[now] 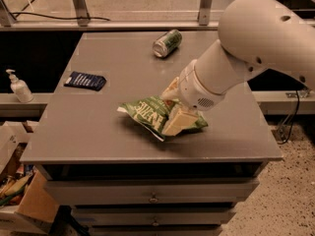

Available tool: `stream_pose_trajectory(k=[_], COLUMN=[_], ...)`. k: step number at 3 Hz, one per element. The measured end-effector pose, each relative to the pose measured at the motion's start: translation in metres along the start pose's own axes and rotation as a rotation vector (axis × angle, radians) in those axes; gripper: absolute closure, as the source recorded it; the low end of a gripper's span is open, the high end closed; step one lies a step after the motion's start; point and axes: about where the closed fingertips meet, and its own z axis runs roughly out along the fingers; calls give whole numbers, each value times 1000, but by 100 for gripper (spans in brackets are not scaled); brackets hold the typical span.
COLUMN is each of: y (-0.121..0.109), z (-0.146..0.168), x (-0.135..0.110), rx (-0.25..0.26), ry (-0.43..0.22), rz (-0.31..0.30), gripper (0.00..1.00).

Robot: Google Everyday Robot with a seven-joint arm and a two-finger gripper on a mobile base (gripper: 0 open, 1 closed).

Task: Move green jalapeno chip bag near green can

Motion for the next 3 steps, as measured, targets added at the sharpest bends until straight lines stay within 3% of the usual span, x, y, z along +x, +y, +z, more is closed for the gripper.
stream_pose_trajectory(k=[2, 3], y=[-10, -20], z=[-10, -17], x=[3, 5], rx=[22, 43], ry=[5, 7], rz=[18, 29], gripper=[85, 100])
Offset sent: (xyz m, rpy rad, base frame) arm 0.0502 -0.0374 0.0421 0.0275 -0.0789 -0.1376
